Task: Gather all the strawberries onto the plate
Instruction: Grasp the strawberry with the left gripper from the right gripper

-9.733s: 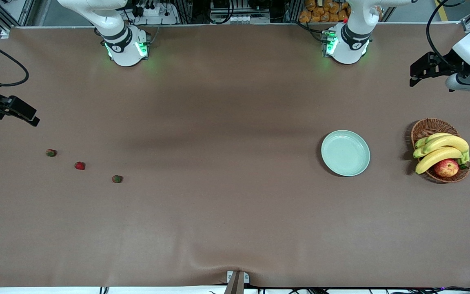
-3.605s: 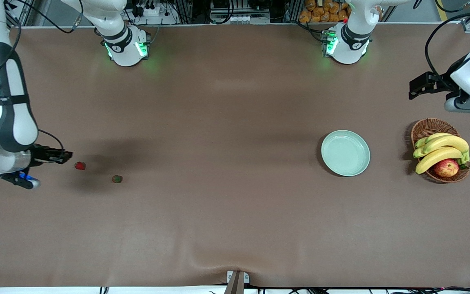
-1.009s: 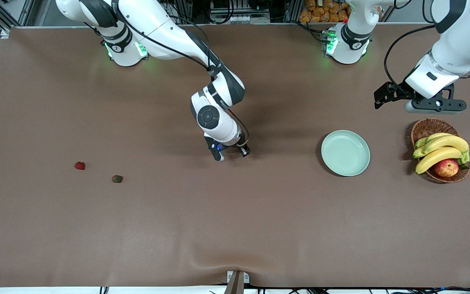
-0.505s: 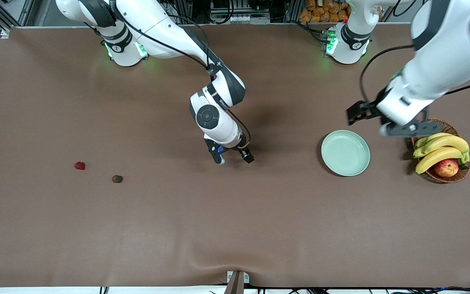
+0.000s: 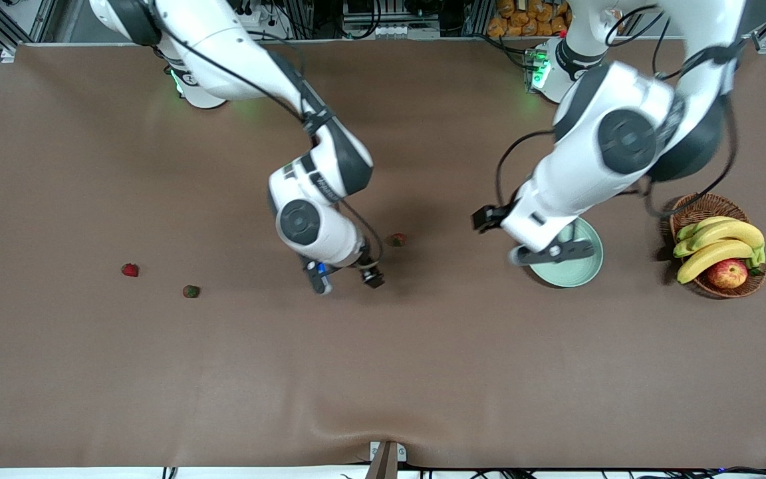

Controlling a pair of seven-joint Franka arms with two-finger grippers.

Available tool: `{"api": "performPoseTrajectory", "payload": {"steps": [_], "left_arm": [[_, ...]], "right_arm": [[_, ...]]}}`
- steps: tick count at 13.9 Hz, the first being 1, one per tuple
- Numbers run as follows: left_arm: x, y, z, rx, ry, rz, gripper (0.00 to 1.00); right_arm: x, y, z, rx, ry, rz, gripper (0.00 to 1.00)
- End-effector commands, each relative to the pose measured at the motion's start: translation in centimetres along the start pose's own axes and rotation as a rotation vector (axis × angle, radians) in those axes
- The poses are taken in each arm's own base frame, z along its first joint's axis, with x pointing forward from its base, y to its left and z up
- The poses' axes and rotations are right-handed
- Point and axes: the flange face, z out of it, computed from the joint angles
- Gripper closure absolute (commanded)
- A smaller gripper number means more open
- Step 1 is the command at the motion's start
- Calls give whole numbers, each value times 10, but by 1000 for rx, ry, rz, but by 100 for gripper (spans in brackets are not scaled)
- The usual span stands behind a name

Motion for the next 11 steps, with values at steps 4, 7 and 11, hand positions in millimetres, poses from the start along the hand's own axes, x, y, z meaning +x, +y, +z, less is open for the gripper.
{"api": "performPoseTrajectory", "payload": {"steps": [4,7,11], "left_arm": [[-11,91,127,74,51,201,0],[-41,136,192,86,70,256,0],[-72,156,249,199,83,306,0]], "right_arm": [[124,19,-86,-72,-46,-251,0],[188,35,-98,-118,-10,-378,0],[250,61,-88,-255,77,-575,0]]}}
